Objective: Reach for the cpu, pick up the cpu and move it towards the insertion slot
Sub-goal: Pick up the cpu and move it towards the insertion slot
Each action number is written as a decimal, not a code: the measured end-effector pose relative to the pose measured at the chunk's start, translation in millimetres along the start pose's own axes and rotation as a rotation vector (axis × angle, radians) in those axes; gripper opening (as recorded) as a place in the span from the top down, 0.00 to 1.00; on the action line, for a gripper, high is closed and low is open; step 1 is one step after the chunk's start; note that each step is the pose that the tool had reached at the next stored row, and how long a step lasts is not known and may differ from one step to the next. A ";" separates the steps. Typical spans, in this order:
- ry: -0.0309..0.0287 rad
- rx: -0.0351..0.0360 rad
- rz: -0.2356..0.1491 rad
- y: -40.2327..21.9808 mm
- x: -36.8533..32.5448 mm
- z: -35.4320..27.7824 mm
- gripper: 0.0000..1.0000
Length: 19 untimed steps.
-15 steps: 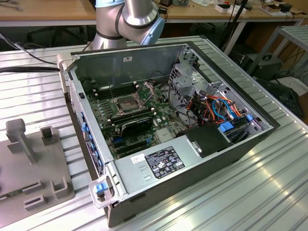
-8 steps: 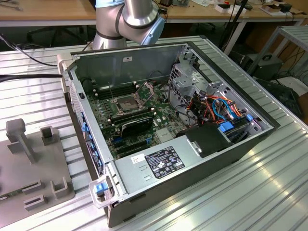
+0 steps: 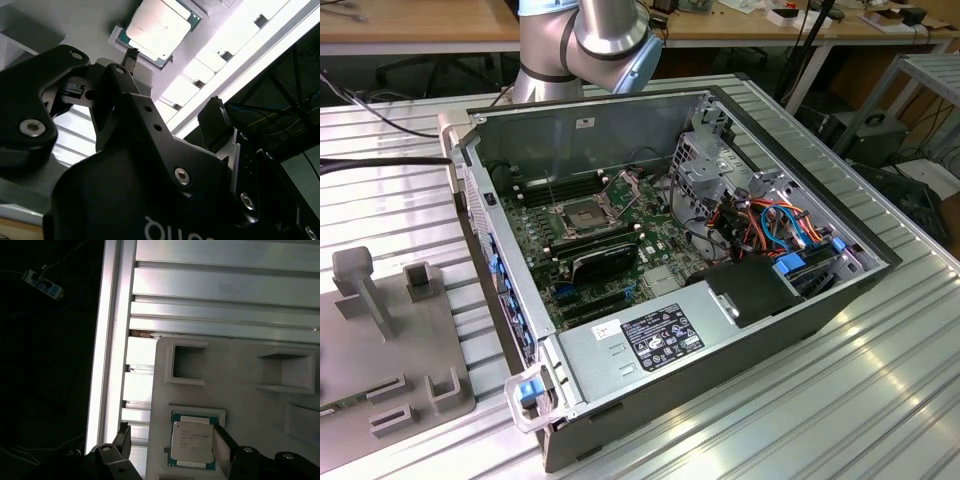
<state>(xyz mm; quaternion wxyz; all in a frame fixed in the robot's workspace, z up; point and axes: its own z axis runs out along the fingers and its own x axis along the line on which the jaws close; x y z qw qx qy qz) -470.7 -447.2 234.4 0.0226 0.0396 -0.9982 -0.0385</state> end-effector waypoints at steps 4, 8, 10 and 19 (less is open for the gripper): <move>0.0003 0.0022 0.000 -0.7 -0.1 0.6 0.25; 0.0007 0.0097 0.002 -3.1 -0.2 1.8 0.25; 0.0011 0.0149 0.003 -3.9 -0.4 2.6 0.25; 0.0003 0.0300 0.026 -6.5 -10.5 12.3 0.25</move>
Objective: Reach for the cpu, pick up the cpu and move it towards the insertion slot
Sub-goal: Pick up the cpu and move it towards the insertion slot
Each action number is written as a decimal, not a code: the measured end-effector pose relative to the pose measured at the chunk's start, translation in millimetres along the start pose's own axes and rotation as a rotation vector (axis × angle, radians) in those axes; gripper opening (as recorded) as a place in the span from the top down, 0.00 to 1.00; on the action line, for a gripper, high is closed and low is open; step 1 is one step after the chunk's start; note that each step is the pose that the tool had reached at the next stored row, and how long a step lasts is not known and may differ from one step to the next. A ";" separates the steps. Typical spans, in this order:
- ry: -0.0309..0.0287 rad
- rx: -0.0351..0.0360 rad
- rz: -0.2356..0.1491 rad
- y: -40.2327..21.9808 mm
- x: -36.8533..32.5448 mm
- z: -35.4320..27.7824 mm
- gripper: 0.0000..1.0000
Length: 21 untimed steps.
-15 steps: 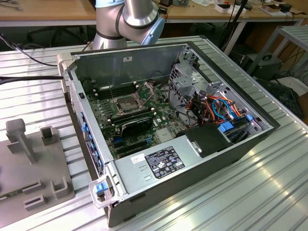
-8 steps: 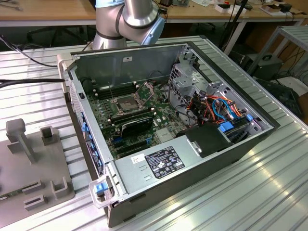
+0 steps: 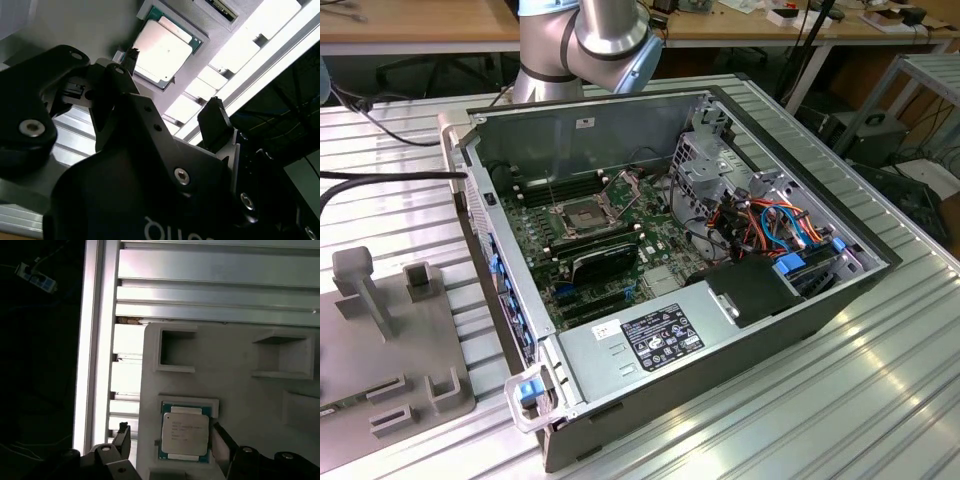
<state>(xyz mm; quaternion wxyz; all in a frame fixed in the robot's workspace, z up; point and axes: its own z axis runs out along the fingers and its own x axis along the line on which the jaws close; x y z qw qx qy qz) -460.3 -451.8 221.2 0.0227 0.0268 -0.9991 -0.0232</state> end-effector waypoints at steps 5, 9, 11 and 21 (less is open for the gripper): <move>-0.0059 0.0001 0.007 -1.6 -3.6 4.7 0.25; -0.0087 -0.0003 0.016 -2.5 -5.9 9.8 0.25; -0.0096 -0.0004 0.020 -3.5 -6.8 13.7 0.25; -0.0123 -0.0018 0.059 -5.8 -9.9 32.0 0.25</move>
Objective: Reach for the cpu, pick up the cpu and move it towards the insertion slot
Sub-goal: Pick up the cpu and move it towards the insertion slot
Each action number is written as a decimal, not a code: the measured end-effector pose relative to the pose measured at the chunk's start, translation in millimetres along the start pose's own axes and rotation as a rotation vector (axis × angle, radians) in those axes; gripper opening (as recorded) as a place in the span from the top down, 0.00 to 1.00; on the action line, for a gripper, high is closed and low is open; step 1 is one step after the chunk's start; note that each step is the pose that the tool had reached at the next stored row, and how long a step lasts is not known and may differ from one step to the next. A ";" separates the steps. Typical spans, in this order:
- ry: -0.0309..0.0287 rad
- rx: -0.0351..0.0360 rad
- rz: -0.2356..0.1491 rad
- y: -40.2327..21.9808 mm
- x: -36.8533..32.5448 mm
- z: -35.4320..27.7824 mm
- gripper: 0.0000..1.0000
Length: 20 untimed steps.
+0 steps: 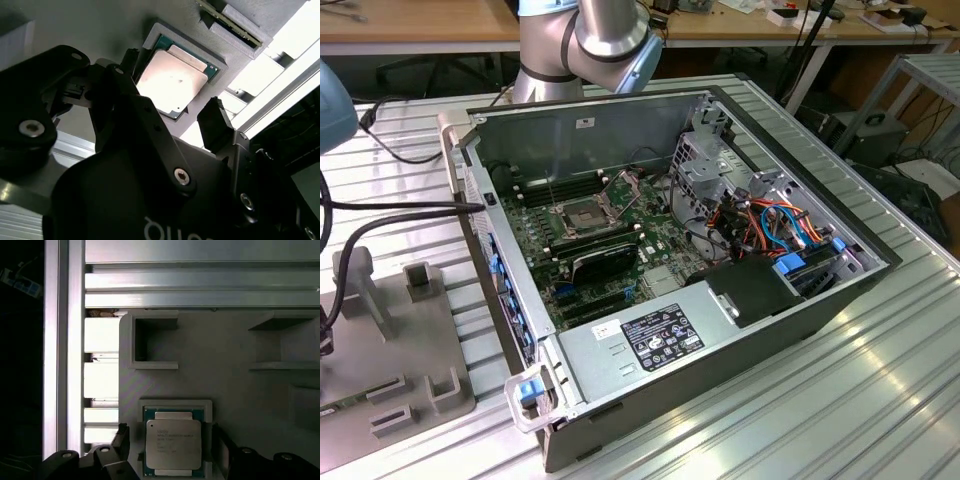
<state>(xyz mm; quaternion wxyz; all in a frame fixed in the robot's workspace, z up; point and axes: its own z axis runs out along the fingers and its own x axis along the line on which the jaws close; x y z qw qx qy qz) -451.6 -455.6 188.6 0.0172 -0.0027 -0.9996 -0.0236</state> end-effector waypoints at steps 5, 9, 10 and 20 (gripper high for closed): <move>0.0000 0.0003 0.002 0.0 0.0 0.5 0.25; -0.0002 0.0003 0.003 -0.1 -0.1 0.5 0.33; -0.0001 0.0003 0.003 0.0 -0.1 0.5 0.33; -0.0002 0.0044 0.003 0.3 -0.8 -2.4 0.42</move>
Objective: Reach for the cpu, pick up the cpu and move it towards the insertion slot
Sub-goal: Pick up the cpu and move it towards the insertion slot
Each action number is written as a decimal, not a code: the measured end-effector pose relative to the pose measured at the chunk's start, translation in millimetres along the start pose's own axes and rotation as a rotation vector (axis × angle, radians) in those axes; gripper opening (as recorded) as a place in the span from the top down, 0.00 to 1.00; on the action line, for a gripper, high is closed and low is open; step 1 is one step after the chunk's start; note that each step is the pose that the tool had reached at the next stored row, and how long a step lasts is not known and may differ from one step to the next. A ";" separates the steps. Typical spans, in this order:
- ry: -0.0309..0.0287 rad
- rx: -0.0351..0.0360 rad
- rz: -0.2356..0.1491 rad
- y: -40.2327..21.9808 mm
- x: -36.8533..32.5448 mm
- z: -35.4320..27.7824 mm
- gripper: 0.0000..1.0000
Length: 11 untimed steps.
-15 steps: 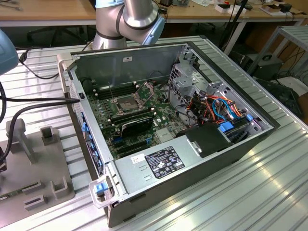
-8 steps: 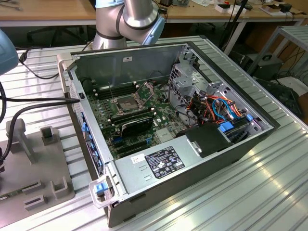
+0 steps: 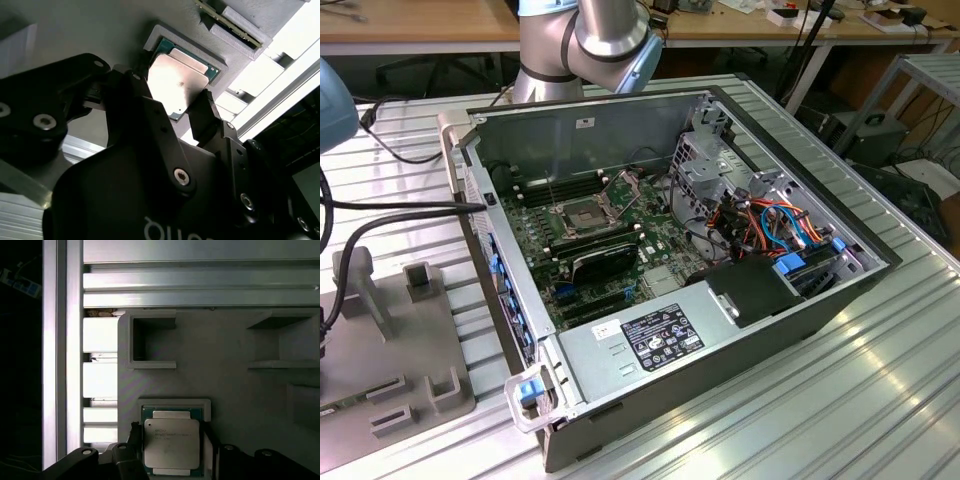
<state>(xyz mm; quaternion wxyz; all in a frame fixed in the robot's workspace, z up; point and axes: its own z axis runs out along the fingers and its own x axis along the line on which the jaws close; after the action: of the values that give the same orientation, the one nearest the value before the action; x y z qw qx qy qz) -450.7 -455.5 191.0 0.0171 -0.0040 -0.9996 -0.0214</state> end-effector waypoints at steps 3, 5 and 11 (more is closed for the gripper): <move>0.0002 0.0010 0.000 0.0 -0.5 0.0 0.42; 0.0003 0.0010 0.000 -0.1 -0.6 0.6 0.42; 0.0002 0.0010 0.000 -0.1 -0.9 1.0 0.45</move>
<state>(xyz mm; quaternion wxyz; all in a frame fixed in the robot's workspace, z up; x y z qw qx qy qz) -449.8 -455.5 190.0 0.0173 -0.0041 -0.9996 -0.0209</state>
